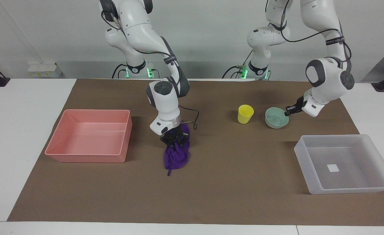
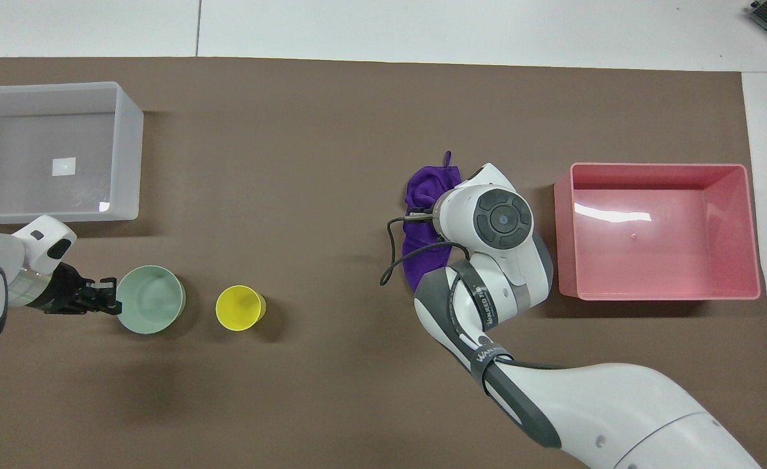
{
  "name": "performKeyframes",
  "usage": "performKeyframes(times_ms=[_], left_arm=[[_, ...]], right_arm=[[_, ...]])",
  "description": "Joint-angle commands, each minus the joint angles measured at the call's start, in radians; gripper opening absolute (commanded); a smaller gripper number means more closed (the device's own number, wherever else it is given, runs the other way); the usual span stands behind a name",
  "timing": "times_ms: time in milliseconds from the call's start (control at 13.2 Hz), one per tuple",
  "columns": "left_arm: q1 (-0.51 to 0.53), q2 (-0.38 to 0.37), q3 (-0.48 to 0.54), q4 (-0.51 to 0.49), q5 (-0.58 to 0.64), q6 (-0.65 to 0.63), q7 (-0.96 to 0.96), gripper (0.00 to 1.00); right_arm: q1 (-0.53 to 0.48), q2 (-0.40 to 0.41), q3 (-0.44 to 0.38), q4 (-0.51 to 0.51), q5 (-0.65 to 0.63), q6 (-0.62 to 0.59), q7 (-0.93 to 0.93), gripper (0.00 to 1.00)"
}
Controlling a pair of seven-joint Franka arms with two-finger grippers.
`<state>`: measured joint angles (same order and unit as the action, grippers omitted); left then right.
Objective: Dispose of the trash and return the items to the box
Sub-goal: 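Carry the cloth into the pink box while the left gripper places the bowl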
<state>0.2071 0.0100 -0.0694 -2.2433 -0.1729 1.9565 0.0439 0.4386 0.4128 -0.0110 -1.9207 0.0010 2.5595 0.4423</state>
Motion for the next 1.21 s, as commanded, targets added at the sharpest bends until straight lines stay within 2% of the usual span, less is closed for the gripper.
performKeyframes(times_ms=[0,226,453,528,604,906,1132], left_arm=[[0.021,0.002,-0.006,0.086,-0.02,-0.114,0.021,0.0],[0.058,0.001,-0.006,0.172,-0.025,-0.209,0.024,0.0],[0.139,0.031,-0.004,0.409,-0.075,-0.423,0.057,0.0],[0.172,0.057,-0.004,0.479,-0.088,-0.441,0.057,0.0],[0.185,0.079,-0.004,0.532,-0.088,-0.43,0.059,0.0],[0.189,0.298,0.006,0.763,-0.071,-0.262,0.111,0.0],[0.173,0.358,0.006,0.781,-0.073,-0.044,0.001,0.0]], right_arm=[[-0.012,-0.069,-0.001,0.017,0.017,-0.108,0.019,0.0],[-0.017,-0.138,-0.011,0.096,0.017,-0.266,0.09,0.0],[-0.041,-0.244,-0.011,0.138,0.016,-0.436,0.102,0.0],[-0.05,-0.284,-0.011,0.137,0.01,-0.479,0.101,0.0],[-0.066,-0.32,-0.011,0.137,0.005,-0.519,0.099,0.0],[-0.197,-0.466,-0.011,0.137,0.004,-0.678,-0.017,0.0],[-0.325,-0.489,-0.011,0.137,0.002,-0.722,-0.204,0.0]])
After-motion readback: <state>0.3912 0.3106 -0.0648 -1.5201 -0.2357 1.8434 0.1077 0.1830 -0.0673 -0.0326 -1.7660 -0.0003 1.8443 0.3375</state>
